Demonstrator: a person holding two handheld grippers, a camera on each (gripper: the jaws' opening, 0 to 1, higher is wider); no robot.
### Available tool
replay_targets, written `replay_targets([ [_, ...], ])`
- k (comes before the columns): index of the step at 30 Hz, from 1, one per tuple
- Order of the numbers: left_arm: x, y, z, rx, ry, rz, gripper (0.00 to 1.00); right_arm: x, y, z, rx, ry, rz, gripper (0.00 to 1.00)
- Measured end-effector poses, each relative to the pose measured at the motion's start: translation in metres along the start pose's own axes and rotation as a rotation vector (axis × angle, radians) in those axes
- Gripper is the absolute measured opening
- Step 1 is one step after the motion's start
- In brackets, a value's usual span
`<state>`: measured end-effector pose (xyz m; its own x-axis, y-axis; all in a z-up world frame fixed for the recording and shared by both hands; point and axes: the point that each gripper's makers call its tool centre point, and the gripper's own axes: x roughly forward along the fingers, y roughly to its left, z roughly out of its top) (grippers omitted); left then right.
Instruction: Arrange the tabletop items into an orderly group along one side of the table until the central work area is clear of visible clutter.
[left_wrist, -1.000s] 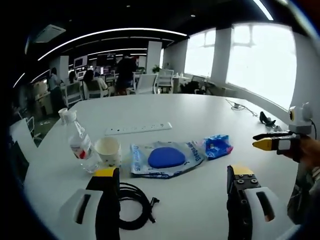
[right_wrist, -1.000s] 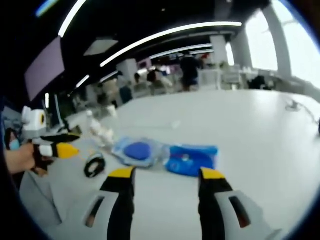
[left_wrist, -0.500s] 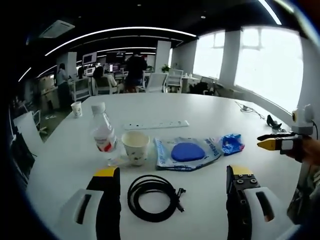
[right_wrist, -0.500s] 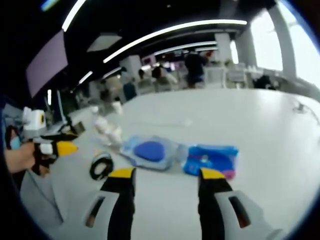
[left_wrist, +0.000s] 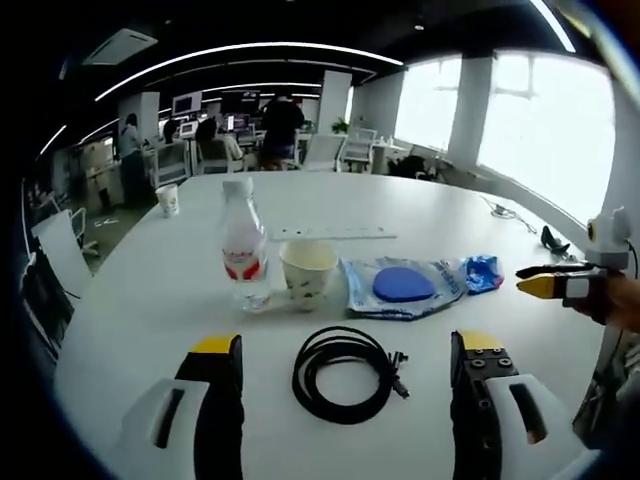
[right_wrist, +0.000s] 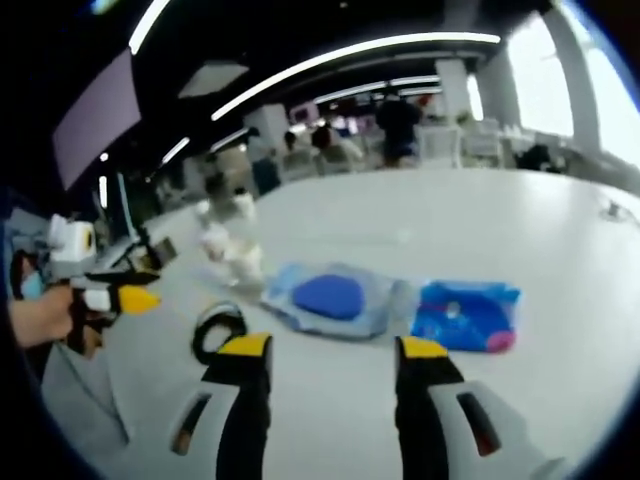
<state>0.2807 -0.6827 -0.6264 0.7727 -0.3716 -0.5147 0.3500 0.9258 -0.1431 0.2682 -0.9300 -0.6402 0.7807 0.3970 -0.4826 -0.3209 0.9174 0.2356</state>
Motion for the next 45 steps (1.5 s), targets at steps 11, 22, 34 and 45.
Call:
replay_targets([
  [11,-0.004,0.029,-0.012,-0.019,0.015,0.015,0.84,0.022,0.025,-0.005,-0.009,0.021,0.017,0.45],
  [22,-0.005,0.05,-0.022,-0.033,0.03,0.02,0.83,0.039,0.051,-0.006,-0.027,0.025,0.042,0.44],
  [34,-0.003,0.06,-0.027,-0.035,0.043,0.001,0.83,0.05,0.069,-0.008,-0.03,0.029,0.049,0.44],
  [45,0.003,0.066,-0.03,-0.029,0.053,-0.009,0.82,0.06,0.079,-0.006,-0.035,0.028,0.065,0.43],
])
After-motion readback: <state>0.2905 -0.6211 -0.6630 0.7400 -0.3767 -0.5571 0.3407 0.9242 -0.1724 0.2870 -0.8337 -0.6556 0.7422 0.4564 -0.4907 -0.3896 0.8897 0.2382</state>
